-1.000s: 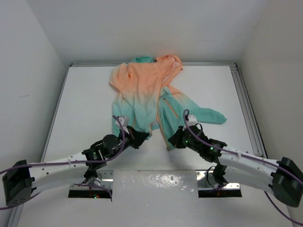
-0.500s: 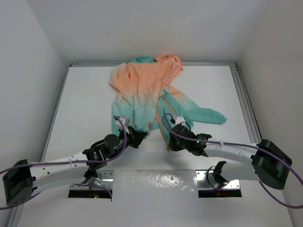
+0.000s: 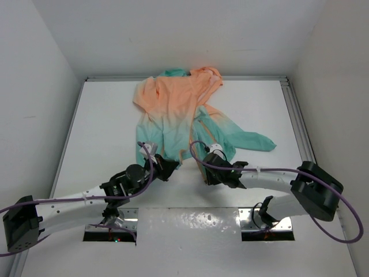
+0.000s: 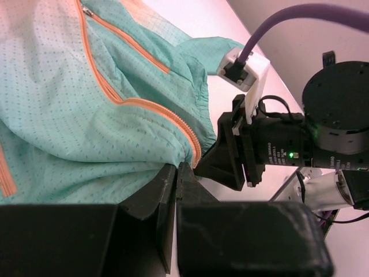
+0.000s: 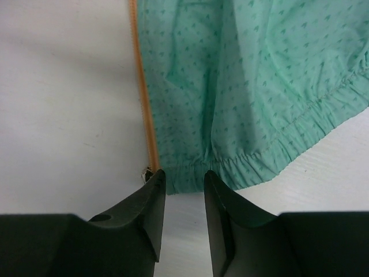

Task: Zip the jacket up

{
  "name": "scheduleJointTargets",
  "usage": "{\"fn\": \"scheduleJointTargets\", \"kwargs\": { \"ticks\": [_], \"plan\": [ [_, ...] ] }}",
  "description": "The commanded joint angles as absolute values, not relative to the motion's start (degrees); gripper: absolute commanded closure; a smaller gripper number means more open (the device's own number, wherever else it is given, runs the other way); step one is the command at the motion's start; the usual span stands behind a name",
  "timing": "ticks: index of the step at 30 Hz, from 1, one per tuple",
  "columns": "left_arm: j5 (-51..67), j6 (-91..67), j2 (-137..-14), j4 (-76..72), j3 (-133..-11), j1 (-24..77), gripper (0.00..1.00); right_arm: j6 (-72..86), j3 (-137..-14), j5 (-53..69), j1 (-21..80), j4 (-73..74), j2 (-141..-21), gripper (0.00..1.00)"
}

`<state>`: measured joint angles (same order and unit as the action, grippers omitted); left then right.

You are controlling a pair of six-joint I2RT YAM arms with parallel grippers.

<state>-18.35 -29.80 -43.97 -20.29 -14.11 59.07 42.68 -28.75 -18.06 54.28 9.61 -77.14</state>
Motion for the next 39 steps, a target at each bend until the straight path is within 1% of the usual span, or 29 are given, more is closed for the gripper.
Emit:
{"fn": "scheduleJointTargets", "kwargs": {
  "ticks": [1, 11, 15, 16, 19, 20, 24, 29, 32, 33, 36, 37, 39],
  "plan": [
    [-17.4, -29.3, -43.3, -22.6, -14.2, 58.2, 1.00, 42.8, -30.6, -20.3, 55.3, 9.0, -78.5, 0.67],
    [-17.7, -29.4, -43.5, -22.7, -14.1, 58.1, 1.00, 45.0, -29.9, -20.9, 57.2, 9.7, -81.3, 0.63],
    [-17.7, -29.4, -42.5, -22.7, -13.7, 58.0, 1.00, 46.1, -29.4, -20.6, 57.4, 9.8, -82.8, 0.73],
    [-18.1, -29.5, -42.3, -22.6, -13.7, 58.0, 1.00, 46.4, -29.0, -20.5, 57.5, 9.1, -82.8, 0.80],
    [-17.7, -29.4, -42.2, -21.9, -13.9, 58.0, 1.00, 47.0, -28.1, -19.3, 57.5, 7.9, -82.7, 0.87],
    [-17.6, -29.6, -41.9, -22.4, -13.5, 58.0, 1.00, 47.5, -28.0, -19.2, 57.5, 7.8, -82.5, 0.92],
    [-17.7, -29.7, -42.5, -22.2, -13.9, 58.0, 1.00, 48.5, -26.4, -17.4, 57.6, 5.2, -80.8, 0.99],
    [-16.9, -31.5, -43.9, -23.3, -13.8, 58.0, 1.00, 49.7, -22.9, -13.5, 57.6, -6.5, -73.5, 1.00],
    [-16.6, -33.5, -45.1, -22.9, -14.8, 58.0, 1.00, 51.1, -19.7, -12.8, 57.6, -16.1, -69.0, 1.00],
    [-16.4, -33.7, -45.3, -22.8, -15.1, 57.9, 1.00, 51.8, -17.1, -13.0, 57.6, -22.2, -65.5, 1.00],
    [-16.1, -35.0, -45.4, -22.3, -16.3, 57.9, 1.00, 54.2, -10.9, -14.3, 57.6, -31.7, -60.7, 1.00],
    [-15.9, -35.4, -45.0, -22.4, -16.3, 57.9, 1.00, 54.8, -9.3, -14.5, 57.5, -38.6, -58.2, 1.00],
    [-16.3, -37.2, -44.9, -22.2, -16.5, 57.9, 1.00, 55.5, -5.4, -15.8, 57.6, -45.9, -54.9, 1.00]
  ]
}}
